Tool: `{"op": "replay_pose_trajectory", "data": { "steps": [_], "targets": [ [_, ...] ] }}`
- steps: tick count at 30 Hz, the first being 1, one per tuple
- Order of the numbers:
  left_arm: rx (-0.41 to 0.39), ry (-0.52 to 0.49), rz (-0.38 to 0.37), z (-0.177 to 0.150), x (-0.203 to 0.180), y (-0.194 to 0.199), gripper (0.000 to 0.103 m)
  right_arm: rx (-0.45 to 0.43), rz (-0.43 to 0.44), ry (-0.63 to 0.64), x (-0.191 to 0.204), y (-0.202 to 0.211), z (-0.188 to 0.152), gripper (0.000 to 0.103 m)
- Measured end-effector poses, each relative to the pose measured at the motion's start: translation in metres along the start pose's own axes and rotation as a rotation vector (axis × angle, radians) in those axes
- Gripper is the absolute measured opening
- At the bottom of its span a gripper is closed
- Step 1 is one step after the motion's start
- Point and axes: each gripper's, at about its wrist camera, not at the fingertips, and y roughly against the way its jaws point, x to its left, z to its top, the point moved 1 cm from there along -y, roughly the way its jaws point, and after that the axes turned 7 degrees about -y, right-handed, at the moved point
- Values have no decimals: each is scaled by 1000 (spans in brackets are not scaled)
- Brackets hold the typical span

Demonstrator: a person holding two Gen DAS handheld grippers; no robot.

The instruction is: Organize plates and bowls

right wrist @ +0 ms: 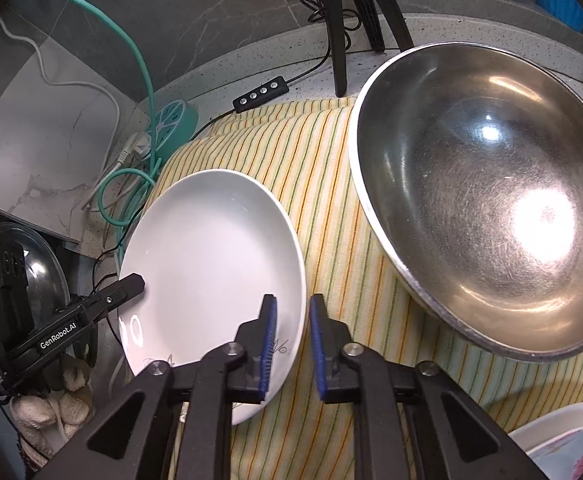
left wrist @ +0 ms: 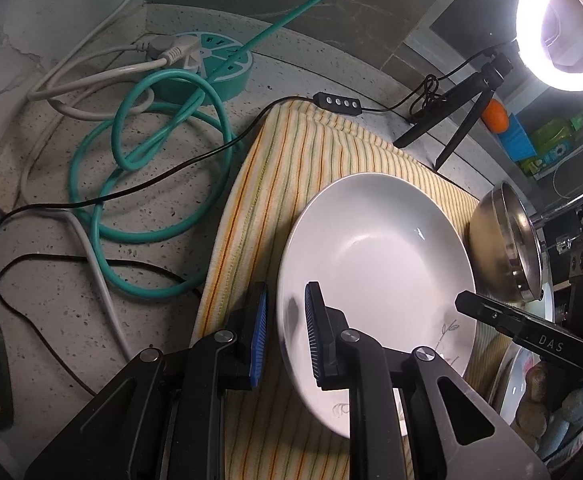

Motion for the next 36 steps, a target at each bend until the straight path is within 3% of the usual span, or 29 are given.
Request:
{"op": "replay_pose_trajectory", "data": {
  "steps": [6,36],
  "targets": [
    [-1,-16,11,0,-4,-2,12,2,-3,-5,-2,1,1,8],
    [-33,-40,37,-11,-20,20,12,-18,-11,37,2,18,-6,8]
  ]
}}
